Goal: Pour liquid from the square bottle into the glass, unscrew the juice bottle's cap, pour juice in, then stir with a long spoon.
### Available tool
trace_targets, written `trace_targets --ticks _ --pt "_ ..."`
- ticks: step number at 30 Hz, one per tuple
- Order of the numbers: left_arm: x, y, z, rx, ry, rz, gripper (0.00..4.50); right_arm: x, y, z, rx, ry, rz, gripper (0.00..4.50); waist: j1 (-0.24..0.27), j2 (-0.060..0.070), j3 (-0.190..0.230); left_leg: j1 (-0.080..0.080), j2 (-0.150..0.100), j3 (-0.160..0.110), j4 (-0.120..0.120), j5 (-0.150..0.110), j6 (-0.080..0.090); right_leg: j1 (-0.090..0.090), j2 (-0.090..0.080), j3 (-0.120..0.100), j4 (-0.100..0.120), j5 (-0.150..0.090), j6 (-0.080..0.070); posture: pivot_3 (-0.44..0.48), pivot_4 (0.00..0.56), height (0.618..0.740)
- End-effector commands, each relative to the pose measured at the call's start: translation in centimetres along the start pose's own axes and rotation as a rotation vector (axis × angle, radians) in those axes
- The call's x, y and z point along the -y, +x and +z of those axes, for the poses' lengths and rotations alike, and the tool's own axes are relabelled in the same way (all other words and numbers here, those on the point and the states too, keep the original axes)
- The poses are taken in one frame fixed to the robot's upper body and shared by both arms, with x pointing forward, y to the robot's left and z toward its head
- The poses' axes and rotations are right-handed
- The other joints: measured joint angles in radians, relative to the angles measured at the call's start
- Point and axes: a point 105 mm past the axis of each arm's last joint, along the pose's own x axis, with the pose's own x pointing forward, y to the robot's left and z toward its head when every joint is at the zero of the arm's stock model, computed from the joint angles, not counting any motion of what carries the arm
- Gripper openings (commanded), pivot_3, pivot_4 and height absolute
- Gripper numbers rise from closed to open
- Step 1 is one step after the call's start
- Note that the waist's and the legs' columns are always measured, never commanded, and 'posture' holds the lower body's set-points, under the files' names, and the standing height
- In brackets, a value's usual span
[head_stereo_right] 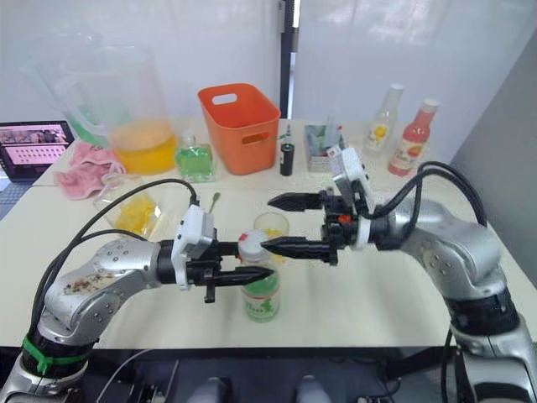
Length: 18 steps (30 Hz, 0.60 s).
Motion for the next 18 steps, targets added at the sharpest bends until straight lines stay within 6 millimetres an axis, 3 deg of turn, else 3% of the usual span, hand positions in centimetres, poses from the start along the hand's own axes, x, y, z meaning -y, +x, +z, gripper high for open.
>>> trace_targets --ticks 1,18 --pt "0.0 0.8 -1.0 -0.021 -0.031 -0.033 1.41 -2.5 0.3 1.7 0.039 -0.03 -0.037 4.43 0.001 0.0 0.0 0.0 0.0 0.0 0.0 0.0 0.0 0.0 0.0 0.0 0.0 0.0 -0.001 0.0 0.15 0.74" --pt "-0.4 1.9 -1.0 -0.004 -0.034 -0.068 1.41 -1.6 0.5 -0.6 -0.14 -0.035 -0.345 4.43 0.014 -0.001 0.0 -0.001 -0.002 0.0 0.002 0.0 0.0 0.003 -0.002 0.0 -0.004 0.0 -0.001 0.0 0.15 0.74"
